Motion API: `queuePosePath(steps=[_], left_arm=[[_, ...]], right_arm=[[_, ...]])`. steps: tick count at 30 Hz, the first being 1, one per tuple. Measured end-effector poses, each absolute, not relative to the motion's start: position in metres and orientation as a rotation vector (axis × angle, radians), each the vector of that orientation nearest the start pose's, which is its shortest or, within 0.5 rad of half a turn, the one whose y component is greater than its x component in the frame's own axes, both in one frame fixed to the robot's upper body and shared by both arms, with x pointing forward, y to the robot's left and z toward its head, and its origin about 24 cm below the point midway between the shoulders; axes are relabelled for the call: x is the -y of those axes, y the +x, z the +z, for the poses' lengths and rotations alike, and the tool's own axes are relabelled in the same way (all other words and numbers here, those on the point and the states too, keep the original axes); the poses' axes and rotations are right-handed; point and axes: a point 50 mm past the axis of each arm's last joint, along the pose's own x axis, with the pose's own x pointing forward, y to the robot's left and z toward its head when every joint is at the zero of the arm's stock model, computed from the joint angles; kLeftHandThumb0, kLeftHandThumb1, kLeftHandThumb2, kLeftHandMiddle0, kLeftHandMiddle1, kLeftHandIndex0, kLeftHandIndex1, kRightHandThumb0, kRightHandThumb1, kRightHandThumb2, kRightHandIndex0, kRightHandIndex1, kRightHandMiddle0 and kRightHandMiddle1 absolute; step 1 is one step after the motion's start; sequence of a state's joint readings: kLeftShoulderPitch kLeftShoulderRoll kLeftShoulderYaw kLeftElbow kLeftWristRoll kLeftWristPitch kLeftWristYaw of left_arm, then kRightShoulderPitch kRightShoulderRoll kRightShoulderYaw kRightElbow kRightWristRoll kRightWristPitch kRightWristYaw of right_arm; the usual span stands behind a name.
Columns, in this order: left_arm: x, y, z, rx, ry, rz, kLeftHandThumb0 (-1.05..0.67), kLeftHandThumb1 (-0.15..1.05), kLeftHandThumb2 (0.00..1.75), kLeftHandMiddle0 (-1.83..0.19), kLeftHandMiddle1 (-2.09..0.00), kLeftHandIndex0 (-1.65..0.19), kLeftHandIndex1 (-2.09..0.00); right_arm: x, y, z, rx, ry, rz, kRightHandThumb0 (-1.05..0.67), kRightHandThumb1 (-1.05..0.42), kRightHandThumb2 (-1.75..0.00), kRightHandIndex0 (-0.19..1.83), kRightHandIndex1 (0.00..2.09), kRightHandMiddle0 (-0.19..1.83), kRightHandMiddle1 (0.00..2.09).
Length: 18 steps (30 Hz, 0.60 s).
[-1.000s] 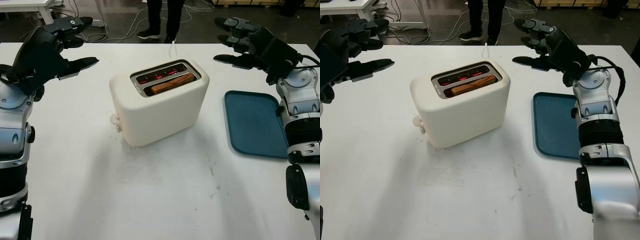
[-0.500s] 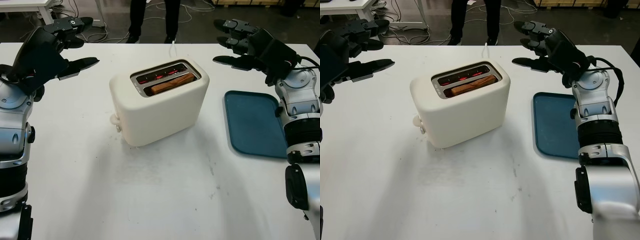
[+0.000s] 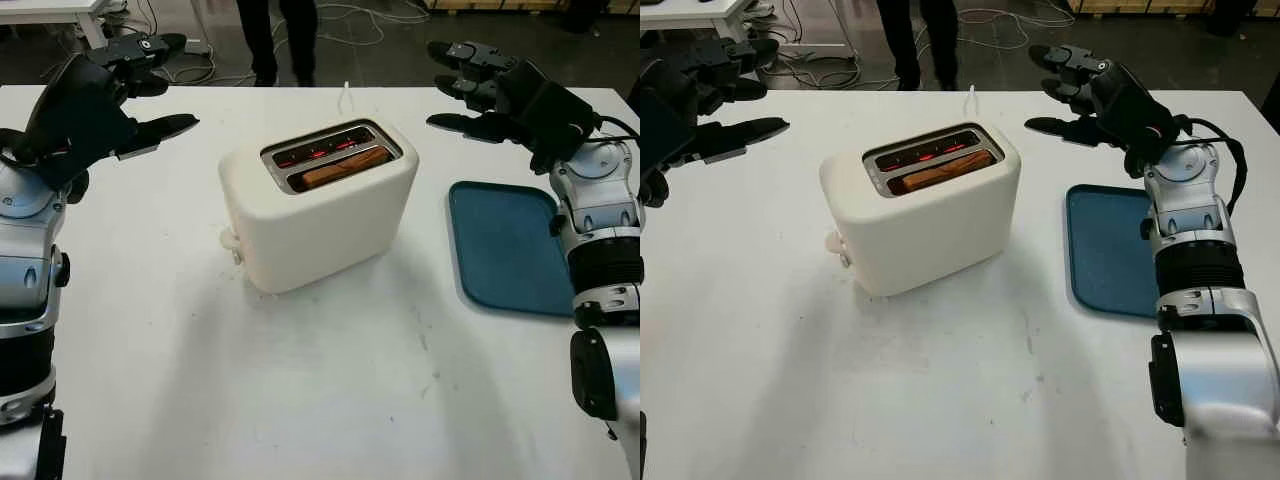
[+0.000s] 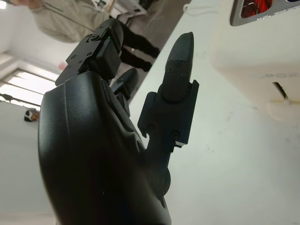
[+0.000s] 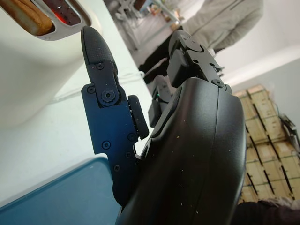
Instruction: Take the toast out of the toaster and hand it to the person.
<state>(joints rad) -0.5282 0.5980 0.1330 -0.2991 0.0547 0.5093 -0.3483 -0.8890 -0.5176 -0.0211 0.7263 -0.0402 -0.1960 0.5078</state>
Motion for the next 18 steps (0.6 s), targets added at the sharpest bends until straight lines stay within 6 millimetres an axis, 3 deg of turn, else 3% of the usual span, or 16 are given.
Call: queuePosePath(steps=[18], left_arm=[[-0.2169, 0.2935, 0.2433, 0.252, 0.590, -0.106, -0.38, 0.92, 0.17, 0.00, -0.87, -0.34, -0.04]], right_arm=[[0.2134, 0.3842, 0.2022, 0.256, -0.531, 0.393, -0.56, -0.92, -0.05, 0.26, 0.01, 0.23, 0.00]])
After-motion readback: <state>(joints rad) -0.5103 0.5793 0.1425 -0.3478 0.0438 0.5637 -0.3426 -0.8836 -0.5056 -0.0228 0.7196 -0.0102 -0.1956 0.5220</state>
